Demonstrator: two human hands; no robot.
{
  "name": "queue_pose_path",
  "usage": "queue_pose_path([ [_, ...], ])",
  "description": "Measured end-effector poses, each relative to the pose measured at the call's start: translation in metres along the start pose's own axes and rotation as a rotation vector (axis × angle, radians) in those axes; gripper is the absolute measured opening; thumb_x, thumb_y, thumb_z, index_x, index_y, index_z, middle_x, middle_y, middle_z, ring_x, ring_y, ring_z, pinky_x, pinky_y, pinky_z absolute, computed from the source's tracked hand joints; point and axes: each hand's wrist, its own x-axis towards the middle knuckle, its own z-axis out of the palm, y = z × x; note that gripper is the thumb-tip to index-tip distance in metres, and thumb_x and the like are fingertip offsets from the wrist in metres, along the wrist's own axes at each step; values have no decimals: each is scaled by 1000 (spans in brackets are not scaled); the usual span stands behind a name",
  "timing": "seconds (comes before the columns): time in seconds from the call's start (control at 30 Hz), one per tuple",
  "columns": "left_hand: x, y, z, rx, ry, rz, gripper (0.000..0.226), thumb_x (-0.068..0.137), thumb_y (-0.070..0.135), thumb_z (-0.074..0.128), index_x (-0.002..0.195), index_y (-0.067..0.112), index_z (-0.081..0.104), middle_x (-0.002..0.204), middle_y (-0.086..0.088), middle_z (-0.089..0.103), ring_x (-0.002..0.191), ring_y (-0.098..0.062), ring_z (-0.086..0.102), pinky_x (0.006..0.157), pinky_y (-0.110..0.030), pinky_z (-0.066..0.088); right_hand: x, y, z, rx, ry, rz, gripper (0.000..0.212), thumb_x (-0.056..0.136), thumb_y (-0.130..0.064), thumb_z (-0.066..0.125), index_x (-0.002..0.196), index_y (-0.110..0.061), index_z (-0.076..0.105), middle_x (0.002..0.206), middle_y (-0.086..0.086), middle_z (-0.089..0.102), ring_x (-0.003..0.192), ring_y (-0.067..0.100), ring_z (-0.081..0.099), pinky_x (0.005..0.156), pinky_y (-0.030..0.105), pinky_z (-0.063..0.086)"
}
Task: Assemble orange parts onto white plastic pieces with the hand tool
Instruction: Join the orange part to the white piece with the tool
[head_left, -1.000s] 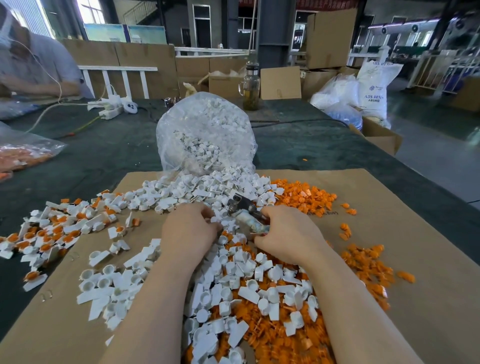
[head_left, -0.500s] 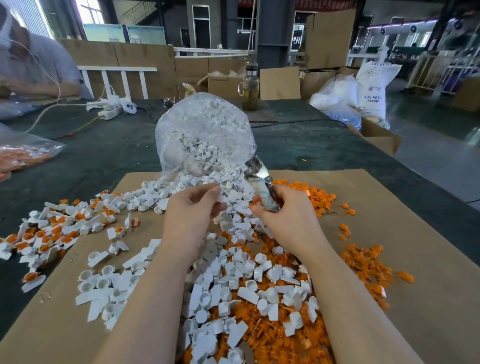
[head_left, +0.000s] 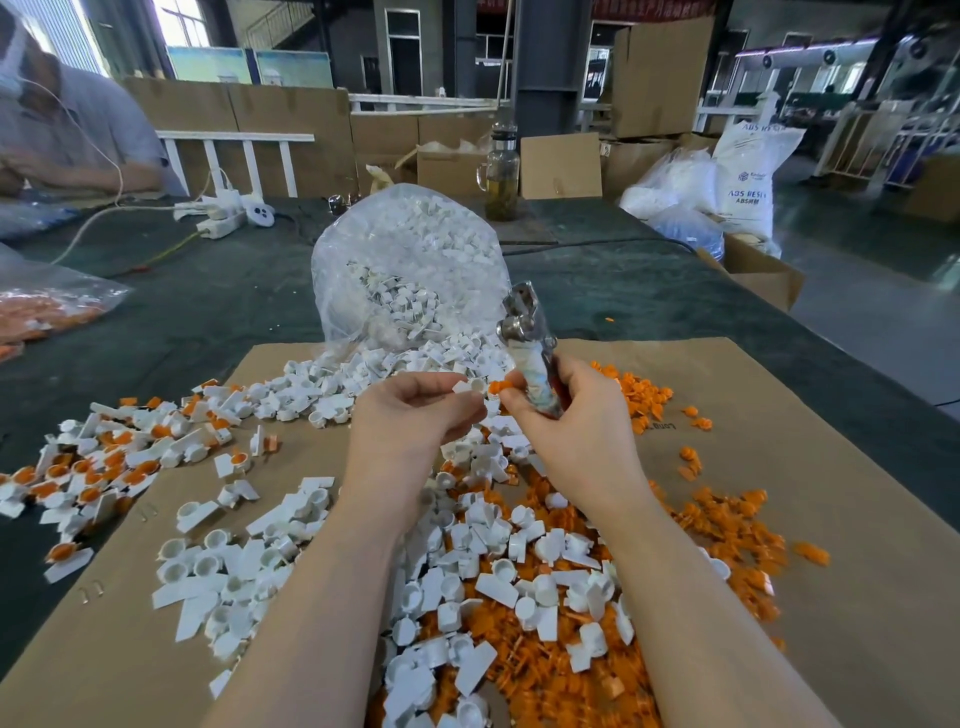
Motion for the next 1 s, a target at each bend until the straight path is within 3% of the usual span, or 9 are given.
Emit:
queue_pose_path([
  [0.17,-5,3,4,36,-26,0,13,77,2,80,87,6,73,75,-11,76,70,-21,75,66,-23,59,0,1,1,-43,16,-47,14,85,-25,73,88,-27,60,79,-15,64,75,2,61,63,20,49],
  [0.3,-7,5,6,64,-20,12,12,77,0,80,84,7,74,72,-10,76,68,-19,75,62,-20,58,-2,-2,3,-106,40,-91,31,84,-27,73,77,-44,48,72,-22,59,74,0,59,55,11,40],
  [0.53,-10,6,9,202,21,131,13,73,10,85,77,18,76,69,-1,75,68,-15,75,69,-24,61,-1,-2,2,-80,63,-102,23,83,-25,74,82,-37,54,72,-18,59,70,3,59,56,18,43],
  [0.7,-12,6,12,277,29,177,12,74,15,85,74,24,76,68,3,75,70,-14,74,69,-25,59,-1,-1,1,-105,57,-104,26,83,-25,74,80,-39,53,69,-21,57,69,-1,57,55,12,38],
  [0.87,-12,5,12,318,28,206,11,76,18,83,74,26,76,67,7,74,68,-9,72,63,-15,55,0,0,2,-111,49,-92,27,84,-26,73,77,-40,52,68,-20,57,72,-2,58,54,11,39],
  [1.0,-12,3,13,367,43,219,12,79,19,81,74,28,74,68,11,73,67,-5,70,63,-17,56,1,3,1,-108,-4,-68,11,86,-26,71,92,-29,62,77,-15,62,74,5,60,62,27,50],
])
